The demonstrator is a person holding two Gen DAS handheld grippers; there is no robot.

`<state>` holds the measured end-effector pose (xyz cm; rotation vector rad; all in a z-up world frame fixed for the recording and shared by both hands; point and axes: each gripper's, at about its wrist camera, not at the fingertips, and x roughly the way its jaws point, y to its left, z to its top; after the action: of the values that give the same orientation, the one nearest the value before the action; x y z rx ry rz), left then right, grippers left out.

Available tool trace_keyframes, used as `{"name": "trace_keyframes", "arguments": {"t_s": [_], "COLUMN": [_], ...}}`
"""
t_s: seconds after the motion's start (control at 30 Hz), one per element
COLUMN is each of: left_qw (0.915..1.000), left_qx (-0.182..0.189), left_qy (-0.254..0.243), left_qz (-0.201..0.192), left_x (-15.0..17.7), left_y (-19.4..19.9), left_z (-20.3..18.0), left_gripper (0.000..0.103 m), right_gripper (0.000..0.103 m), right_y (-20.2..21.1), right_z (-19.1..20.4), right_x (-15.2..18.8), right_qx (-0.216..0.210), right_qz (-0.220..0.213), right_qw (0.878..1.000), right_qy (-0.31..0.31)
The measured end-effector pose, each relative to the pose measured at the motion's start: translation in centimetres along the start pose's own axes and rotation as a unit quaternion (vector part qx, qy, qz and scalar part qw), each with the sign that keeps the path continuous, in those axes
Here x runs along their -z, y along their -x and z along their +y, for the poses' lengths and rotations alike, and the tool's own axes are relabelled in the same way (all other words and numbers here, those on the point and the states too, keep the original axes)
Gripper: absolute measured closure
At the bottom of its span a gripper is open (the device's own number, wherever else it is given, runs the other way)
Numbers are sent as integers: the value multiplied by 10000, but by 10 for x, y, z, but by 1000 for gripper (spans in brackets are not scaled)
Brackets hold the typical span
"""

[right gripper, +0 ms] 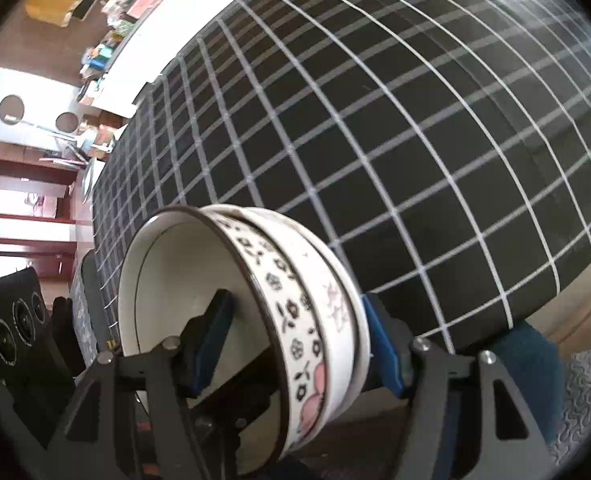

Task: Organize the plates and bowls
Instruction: 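Lift the bowl stack with the right gripper and carry it over the plates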

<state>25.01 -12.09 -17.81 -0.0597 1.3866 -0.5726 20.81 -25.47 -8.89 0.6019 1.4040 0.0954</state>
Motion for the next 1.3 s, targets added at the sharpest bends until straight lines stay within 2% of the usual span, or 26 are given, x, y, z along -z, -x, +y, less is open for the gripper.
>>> {"name": "trace_keyframes", "arguments": {"t_s": [0.23,0.37,0.53,0.83,1.0,1.3], "left_qw": [9980,9944,9905,9868,9869,9864], "left_qx": [-257,-406,-562,-403,-420,-531], "left_qy": [424,775,1080,1471,1459,1425], "left_qz": [-388,-597,-632,-539,-538,-630], "left_x": [-6,-3,8,32,45,47], "left_y": [52,71,79,56,56,54], "left_z": [30,65,108,163,174,171], "left_gripper": [27,27,27,27,27,27], "right_gripper": [34,34,34,34,34,34], "right_y": [-3,-20,-57,-101,-105,-107], "right_z": [68,103,134,146,146,143], "right_x": [-9,-12,-12,-5,0,1], "right_qx": [-146,-220,-312,30,78,58], "right_qz": [50,134,373,682,731,787], "right_qw": [9984,9956,9915,9883,9879,9860], "right_qy": [546,897,1205,1367,1366,1468]}}
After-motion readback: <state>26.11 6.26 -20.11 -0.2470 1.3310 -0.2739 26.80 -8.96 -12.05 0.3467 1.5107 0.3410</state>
